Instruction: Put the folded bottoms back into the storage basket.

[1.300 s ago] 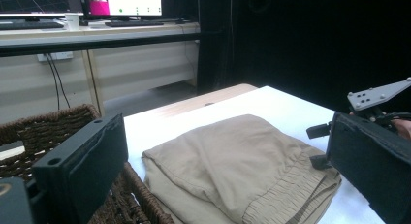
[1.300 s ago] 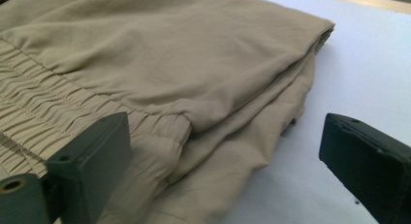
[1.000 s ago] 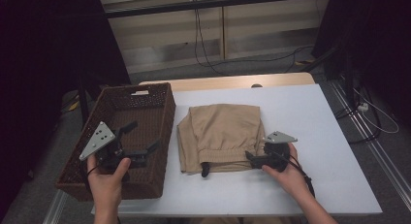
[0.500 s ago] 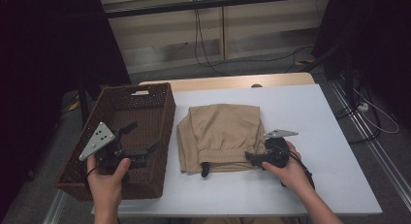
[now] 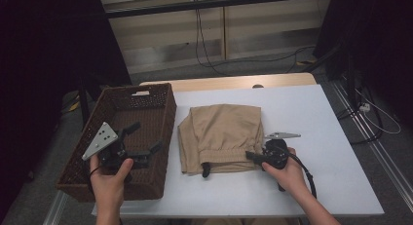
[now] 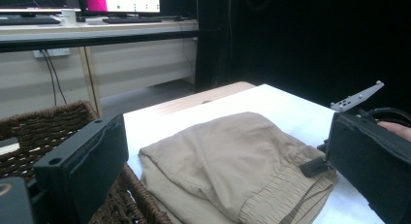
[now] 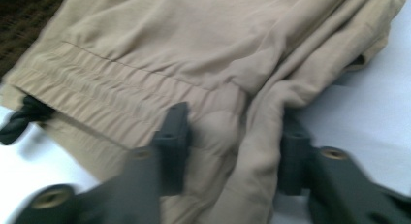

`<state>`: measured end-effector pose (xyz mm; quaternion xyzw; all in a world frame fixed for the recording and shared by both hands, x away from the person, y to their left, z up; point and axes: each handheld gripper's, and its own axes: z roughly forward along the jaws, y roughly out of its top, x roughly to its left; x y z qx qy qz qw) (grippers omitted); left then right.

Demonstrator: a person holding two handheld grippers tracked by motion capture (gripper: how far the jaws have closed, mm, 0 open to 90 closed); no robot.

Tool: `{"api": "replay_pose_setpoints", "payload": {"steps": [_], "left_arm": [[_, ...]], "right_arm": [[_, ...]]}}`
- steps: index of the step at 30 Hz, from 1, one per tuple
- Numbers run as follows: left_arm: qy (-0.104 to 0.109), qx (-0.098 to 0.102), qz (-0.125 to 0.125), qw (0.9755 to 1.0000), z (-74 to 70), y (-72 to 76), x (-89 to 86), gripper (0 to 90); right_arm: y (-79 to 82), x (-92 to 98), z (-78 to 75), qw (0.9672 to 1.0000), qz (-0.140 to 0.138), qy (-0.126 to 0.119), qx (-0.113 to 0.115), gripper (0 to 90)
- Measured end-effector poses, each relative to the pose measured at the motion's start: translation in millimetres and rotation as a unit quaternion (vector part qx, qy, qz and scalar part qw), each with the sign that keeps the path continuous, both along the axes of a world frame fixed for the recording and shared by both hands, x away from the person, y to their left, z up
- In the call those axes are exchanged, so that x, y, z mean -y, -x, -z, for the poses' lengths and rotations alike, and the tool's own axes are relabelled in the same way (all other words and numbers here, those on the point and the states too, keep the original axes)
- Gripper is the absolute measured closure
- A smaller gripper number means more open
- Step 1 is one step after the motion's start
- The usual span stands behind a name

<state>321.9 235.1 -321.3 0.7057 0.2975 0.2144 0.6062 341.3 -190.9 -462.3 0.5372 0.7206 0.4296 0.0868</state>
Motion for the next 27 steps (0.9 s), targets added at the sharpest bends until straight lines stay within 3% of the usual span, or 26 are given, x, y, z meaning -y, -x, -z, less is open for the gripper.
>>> {"api": "replay_pose_setpoints", "payload": {"steps": [5, 21, 27], "left_arm": [[0.001, 0.002, 0.005, 1.0, -0.7, 1.3, 1.8, 1.5], [0.004, -0.015, 0.006, 0.9999, 0.7, -3.4, 8.0, 0.9], [0.023, -0.02, 0.004, 0.9995, -3.4, -6.9, 13.2, 0.1]], "right_arm": [[1.2, -2.2, -3.3, 0.9998, 0.002, 0.007, 0.021, 75.2], [10.4, 13.0, -13.6, 0.9992, 0.021, -0.007, 0.034, 77.5], [17.8, 21.1, -14.4, 0.9991, 0.02, -0.007, 0.036, 77.4]]}}
